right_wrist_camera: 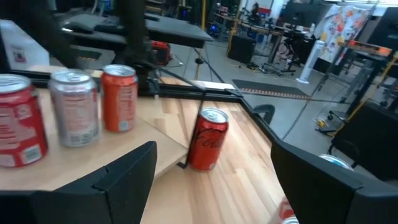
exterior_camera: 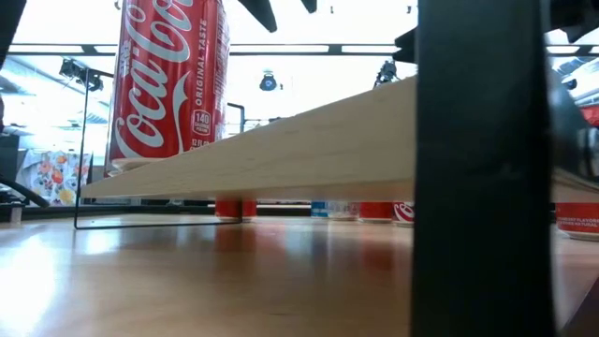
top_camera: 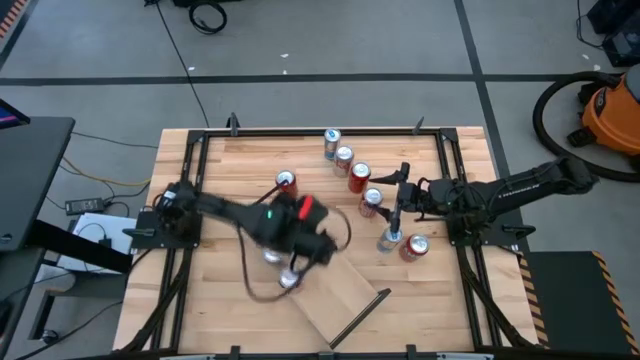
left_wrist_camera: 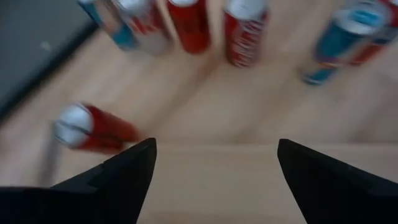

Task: Place canned beverage on shelf
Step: Put the red soda can on the shelf aligned with the other red soda can

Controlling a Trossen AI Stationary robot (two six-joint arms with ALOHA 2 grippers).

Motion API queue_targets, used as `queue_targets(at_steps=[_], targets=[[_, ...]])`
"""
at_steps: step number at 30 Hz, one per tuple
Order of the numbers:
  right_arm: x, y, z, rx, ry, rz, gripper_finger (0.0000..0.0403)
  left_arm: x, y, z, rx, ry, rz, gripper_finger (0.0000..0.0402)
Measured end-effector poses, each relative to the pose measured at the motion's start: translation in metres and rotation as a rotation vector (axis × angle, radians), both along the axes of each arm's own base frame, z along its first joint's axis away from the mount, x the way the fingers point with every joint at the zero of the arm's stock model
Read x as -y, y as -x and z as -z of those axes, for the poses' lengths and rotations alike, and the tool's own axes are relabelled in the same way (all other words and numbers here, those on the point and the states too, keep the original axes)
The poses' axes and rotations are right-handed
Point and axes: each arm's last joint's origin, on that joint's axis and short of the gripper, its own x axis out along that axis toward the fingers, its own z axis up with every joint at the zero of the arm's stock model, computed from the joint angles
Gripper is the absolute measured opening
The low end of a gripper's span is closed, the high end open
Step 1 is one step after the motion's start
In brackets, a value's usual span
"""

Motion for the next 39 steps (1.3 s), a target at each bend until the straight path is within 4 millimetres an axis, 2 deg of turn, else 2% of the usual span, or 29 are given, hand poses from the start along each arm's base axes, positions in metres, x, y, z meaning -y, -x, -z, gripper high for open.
queue_targets(at_steps=[4,7,9,12,16,18,26,30,34,39], targets=[[-0.009,0.003,0.004,-0.041,0.003,-0.002,0.0327,-0.034,-0.006,-0.004,-0.103,-0.162,0.068,0.0346],[-0.018,0.012,0.000,-0.027,-0.036,-0.041,0.0327,-0.051,-0.010,-0.001,-0.190,-0.296,0.129,0.0346],[-0.020,0.020,-0.005,-0.005,-0.068,-0.047,0.0327,-0.057,-0.016,0.008,-0.252,-0.363,0.193,0.0345],[-0.017,0.032,-0.010,0.024,-0.120,0.018,0.0327,-0.068,-0.025,0.024,-0.323,-0.373,0.304,0.0345],[-0.014,0.038,-0.004,-0.020,-0.167,0.099,0.0327,-0.082,-0.030,0.044,-0.386,-0.353,0.420,0.0345],[-0.013,0.039,0.000,-0.047,-0.191,0.114,0.0327,-0.087,-0.031,0.045,-0.393,-0.376,0.448,0.0341],[-0.004,0.028,0.008,-0.096,-0.174,0.180,0.0327,-0.103,-0.010,0.007,-0.247,-0.254,0.526,0.0303],[0.008,0.014,-0.004,-0.128,-0.182,0.213,0.0327,-0.100,0.001,-0.003,-0.183,-0.260,0.560,0.0289],[0.017,-0.006,-0.011,-0.197,-0.189,0.237,0.0327,-0.097,0.012,0.012,-0.164,-0.315,0.624,0.0282],[0.027,-0.027,-0.008,-0.261,-0.178,0.292,0.0327,-0.101,0.044,0.020,-0.066,-0.364,0.643,0.0275]])
